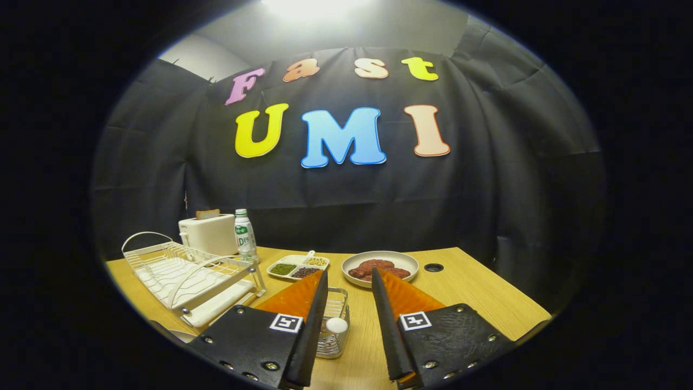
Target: Take the plate from the dish rack, then take the spoon from the basket and place it into the plate.
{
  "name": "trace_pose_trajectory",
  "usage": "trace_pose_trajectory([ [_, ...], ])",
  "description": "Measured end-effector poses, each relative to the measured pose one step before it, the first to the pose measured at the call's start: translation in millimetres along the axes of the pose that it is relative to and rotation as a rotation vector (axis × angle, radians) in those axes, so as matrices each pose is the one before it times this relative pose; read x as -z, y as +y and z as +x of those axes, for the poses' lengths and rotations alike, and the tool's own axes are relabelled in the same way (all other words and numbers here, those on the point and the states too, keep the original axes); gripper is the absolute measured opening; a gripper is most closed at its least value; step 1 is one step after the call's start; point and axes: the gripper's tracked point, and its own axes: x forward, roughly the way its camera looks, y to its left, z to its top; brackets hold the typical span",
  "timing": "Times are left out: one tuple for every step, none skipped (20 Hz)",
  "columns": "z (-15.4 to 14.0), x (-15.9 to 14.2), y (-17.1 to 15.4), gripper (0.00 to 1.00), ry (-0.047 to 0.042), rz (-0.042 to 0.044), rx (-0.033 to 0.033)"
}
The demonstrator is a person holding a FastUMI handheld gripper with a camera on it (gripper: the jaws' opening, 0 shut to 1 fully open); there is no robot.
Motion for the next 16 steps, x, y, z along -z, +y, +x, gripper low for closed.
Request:
trace_pose_trajectory([
  [3.81,4.92,3.44,0.51,0.00928,0.00206,0.00127],
  [2.95,4.06,-0.23,0.51,0.00947,-0.00090,0.00360],
  [6.25,3.63,1.89,0.49,0.00057,-0.00751,0.00022],
  [-1.37,-5.73,4.05,0.39,-0.00895,-0.00771,-0.00895],
  [-0.29,-1.32,3.10,0.28,-0.00508,-0.01176,-0.01150],
  [-3.55,-0.99,7.37,0.28,0.00401,0.00977,-0.02211],
  [-1.04,3.04,1.03,0.21,0.01547,-0.00273,-0.00017],
  [-0.22,-6.46,4.61,0.14,0.00357,-0.00569,-0.01284],
  [-1.47,-3.06,4.17,0.14,0.00543,0.00129,-0.00977],
  [-0.09,-3.78,0.80,0.15,0.00298,-0.00522,-0.00053],
  [-2.67,-7.27,2.36,0.14,-0.00283,-0.01043,-0.00438],
  [-3.05,-7.16,0.00,0.14,-0.00189,-0.02018,0.01074],
  [-3.32,-8.67,0.72,0.15,-0.00075,-0.01732,0.00596],
  [-2.73,-9.82,-1.33,0.15,-0.00453,-0.01241,0.01416],
  [-4.20,-10.40,0.67,0.15,-0.00445,-0.00663,0.01284],
  [-4.84,-9.71,0.07,0.15,-0.00755,-0.00803,0.00909],
])
